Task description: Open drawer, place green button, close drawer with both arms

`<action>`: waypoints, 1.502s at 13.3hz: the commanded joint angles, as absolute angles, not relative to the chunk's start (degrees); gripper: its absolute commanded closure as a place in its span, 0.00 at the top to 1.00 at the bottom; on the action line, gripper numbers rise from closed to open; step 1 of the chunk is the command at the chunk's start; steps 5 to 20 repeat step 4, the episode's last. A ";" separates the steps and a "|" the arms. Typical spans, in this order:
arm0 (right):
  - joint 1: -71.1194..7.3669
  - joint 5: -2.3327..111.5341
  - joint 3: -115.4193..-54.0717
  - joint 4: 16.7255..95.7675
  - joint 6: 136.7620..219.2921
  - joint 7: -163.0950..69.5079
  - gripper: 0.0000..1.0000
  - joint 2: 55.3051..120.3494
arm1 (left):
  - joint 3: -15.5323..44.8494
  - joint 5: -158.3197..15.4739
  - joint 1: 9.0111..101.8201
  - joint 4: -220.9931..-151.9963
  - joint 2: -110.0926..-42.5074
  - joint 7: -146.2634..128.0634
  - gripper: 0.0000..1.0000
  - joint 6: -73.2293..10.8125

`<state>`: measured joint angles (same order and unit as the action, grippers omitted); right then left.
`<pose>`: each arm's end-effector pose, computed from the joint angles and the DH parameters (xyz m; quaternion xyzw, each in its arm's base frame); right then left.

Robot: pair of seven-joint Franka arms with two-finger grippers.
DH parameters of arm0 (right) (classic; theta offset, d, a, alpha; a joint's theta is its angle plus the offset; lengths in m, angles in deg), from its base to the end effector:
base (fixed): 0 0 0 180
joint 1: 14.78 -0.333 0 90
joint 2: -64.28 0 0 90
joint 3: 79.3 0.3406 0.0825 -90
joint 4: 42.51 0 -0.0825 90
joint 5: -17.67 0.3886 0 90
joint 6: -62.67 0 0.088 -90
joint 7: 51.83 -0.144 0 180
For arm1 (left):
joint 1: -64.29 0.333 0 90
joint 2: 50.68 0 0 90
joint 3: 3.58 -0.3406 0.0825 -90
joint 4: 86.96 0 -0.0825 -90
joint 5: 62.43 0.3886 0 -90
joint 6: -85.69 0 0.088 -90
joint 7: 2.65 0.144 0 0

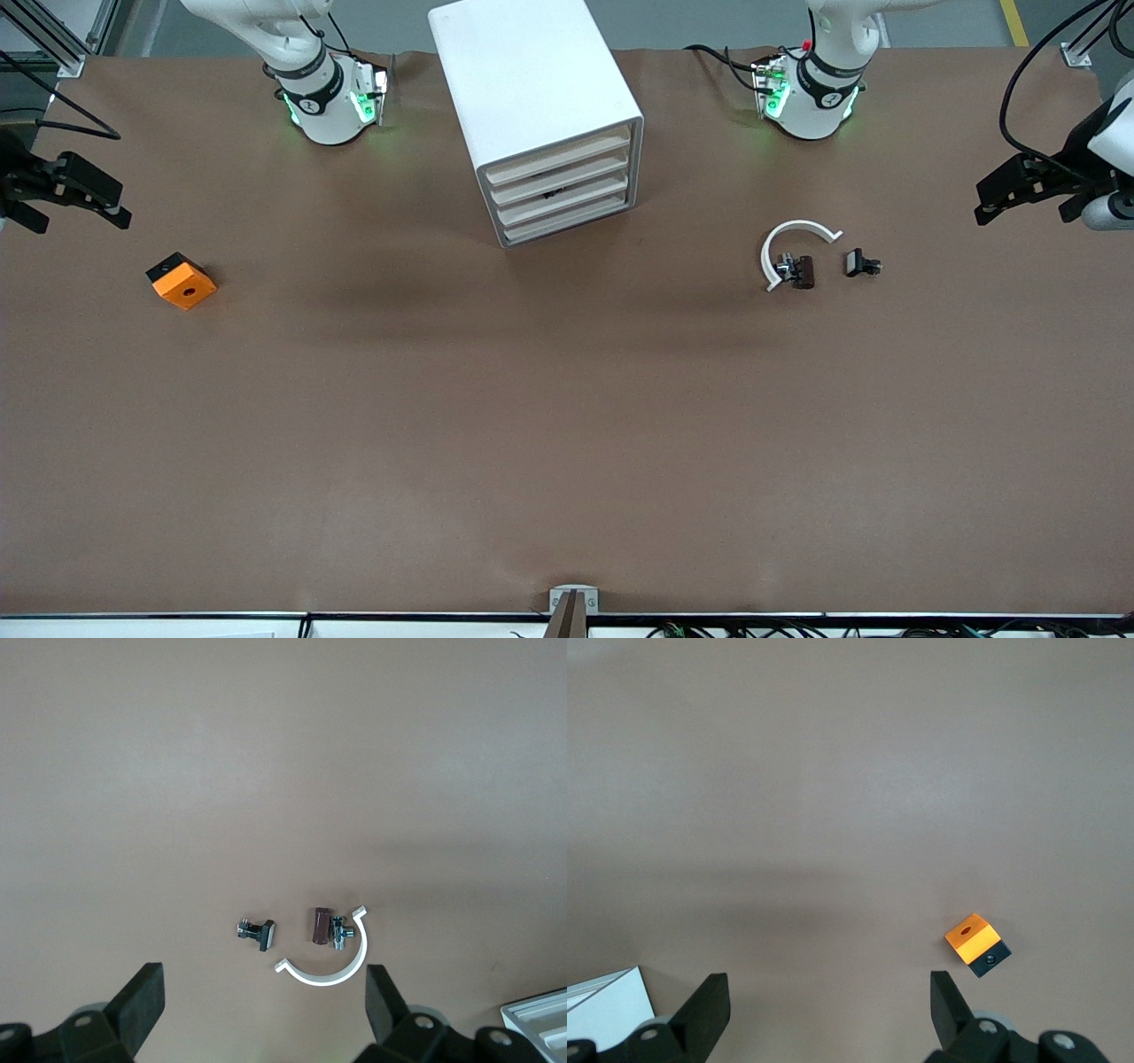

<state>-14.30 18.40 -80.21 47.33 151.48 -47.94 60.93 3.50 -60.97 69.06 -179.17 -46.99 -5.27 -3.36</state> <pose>0.5389 -0.0115 0.6437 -0.9995 -0.0221 -0.0205 0.0059 0.5358 -0.0201 0.6273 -0.9998 -0.0031 -0.0051 0.0165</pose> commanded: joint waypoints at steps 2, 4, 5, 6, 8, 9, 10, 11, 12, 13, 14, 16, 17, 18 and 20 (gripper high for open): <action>-14.51 17.40 -80.26 46.17 151.00 -47.52 1.00 61.29 | 3.89 -60.76 69.56 -177.66 -47.16 -4.23 1.00 -2.11; -14.51 17.40 -80.18 46.17 151.00 -47.52 1.00 61.29 | 3.98 -60.76 69.39 -177.66 -47.34 -4.32 1.00 -2.11; -14.51 17.40 -80.18 46.17 151.00 -47.52 1.00 61.29 | 3.98 -60.76 69.39 -177.66 -47.34 -4.32 1.00 -2.11; -14.51 17.40 -80.18 46.17 151.00 -47.52 1.00 61.29 | 3.98 -60.76 69.39 -177.66 -47.34 -4.32 1.00 -2.11; -14.51 17.40 -80.18 46.17 151.00 -47.52 1.00 61.29 | 3.98 -60.76 69.39 -177.66 -47.34 -4.32 1.00 -2.11; -14.51 17.40 -80.18 46.17 151.00 -47.52 1.00 61.29 | 3.98 -60.76 69.39 -177.66 -47.34 -4.32 1.00 -2.11; -14.51 17.40 -80.18 46.17 151.00 -47.52 1.00 61.29 | 3.98 -60.76 69.39 -177.66 -47.34 -4.32 1.00 -2.11; -14.51 17.40 -80.18 46.17 151.00 -47.52 1.00 61.29 | 3.98 -60.76 69.39 -177.66 -47.34 -4.32 1.00 -2.11; -14.51 17.40 -80.18 46.17 151.00 -47.52 1.00 61.29 | 3.98 -60.76 69.39 -177.66 -47.34 -4.32 1.00 -2.11; -14.51 17.40 -80.18 46.17 151.00 -47.52 1.00 61.29 | 3.98 -60.76 69.39 -177.66 -47.34 -4.32 1.00 -2.11; -14.51 17.40 -80.18 46.17 151.00 -47.52 1.00 61.29 | 3.98 -60.76 69.39 -177.66 -47.34 -4.32 1.00 -2.11; -14.51 17.40 -80.18 46.17 151.00 -47.52 1.00 61.29 | 3.98 -60.76 69.39 -177.66 -47.34 -4.32 1.00 -2.11; -14.51 17.40 -80.18 46.17 151.00 -47.52 1.00 61.29 | 3.98 -60.76 69.39 -177.66 -47.34 -4.32 1.00 -2.11; -14.51 17.40 -80.18 46.17 151.00 -47.52 1.00 61.29 | 3.98 -60.76 69.39 -177.66 -47.34 -4.32 1.00 -2.11; -14.51 17.40 -80.18 46.17 151.00 -47.52 1.00 61.29 | 3.98 -60.76 69.39 -177.66 -47.34 -4.32 1.00 -2.11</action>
